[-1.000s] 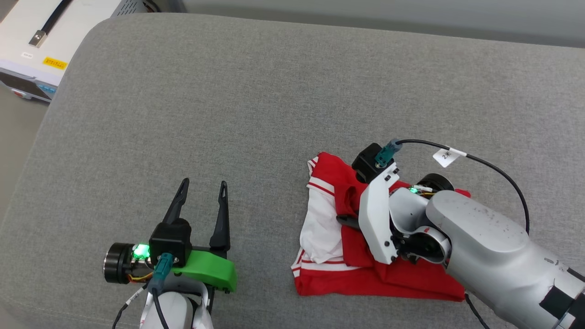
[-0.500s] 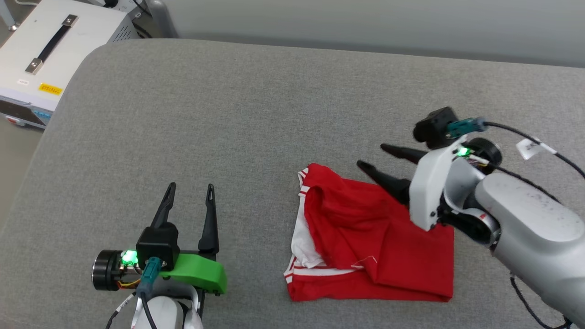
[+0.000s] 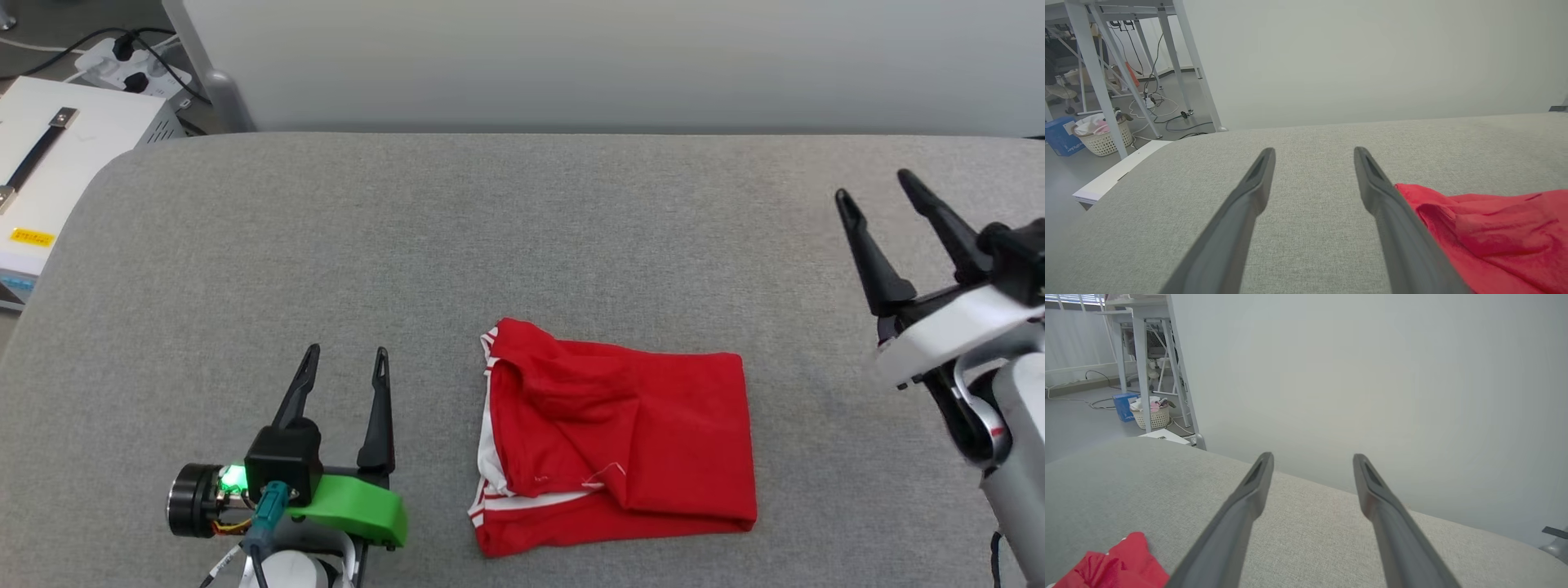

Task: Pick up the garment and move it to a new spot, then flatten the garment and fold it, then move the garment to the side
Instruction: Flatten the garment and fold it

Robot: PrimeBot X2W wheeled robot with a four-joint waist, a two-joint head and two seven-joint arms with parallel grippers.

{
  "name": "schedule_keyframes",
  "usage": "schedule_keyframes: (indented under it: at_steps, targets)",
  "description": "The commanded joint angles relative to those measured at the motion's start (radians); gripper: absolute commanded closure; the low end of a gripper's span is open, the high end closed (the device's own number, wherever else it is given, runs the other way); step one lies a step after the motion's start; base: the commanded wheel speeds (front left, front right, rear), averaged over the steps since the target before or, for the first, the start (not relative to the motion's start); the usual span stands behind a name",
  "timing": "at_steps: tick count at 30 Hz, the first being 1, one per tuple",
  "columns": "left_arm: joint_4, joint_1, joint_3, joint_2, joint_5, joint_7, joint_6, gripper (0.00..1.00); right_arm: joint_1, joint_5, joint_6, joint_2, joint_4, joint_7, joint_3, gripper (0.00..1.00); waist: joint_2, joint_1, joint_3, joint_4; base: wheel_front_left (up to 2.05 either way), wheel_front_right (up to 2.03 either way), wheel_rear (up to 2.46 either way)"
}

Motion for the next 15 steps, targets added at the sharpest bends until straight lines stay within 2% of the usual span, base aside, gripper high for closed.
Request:
schedule_keyframes:
  at_steps: [1,4,7,10,15]
  targets:
    - [-0.006,0.014,-0.001,0.000,0.006,-0.006,-0.006,0.00,0.056,-0.039,-0.001,0.035,-0.044,-0.008,-0.067,0.00,-0.0001,0.0001,-0.005,-0.009,0.00,0.00,0.00]
    - [-0.009,0.016,-0.001,-0.001,0.006,-0.006,-0.008,0.00,0.182,-0.137,-0.001,0.105,-0.159,-0.008,-0.210,0.00,-0.0001,0.0001,-0.007,-0.013,0.00,0.00,0.00]
    - [-0.013,0.018,-0.002,-0.001,0.006,-0.006,-0.009,0.00,0.275,-0.198,-0.001,0.161,-0.248,-0.008,-0.298,0.00,-0.0001,0.0001,-0.012,-0.013,0.00,0.00,0.00]
    - [-0.023,0.023,0.003,-0.002,0.002,-0.006,-0.008,0.00,0.359,-0.249,-0.001,0.206,-0.322,-0.009,-0.354,0.00,-0.0001,0.0001,-0.018,-0.011,0.00,0.00,0.00]
    - [-0.037,0.039,0.005,-0.002,0.003,-0.006,-0.008,0.00,0.467,-0.278,-0.001,0.266,-0.373,-0.009,-0.395,0.00,-0.0001,0.0001,-0.029,-0.007,0.00,0.00,0.00]
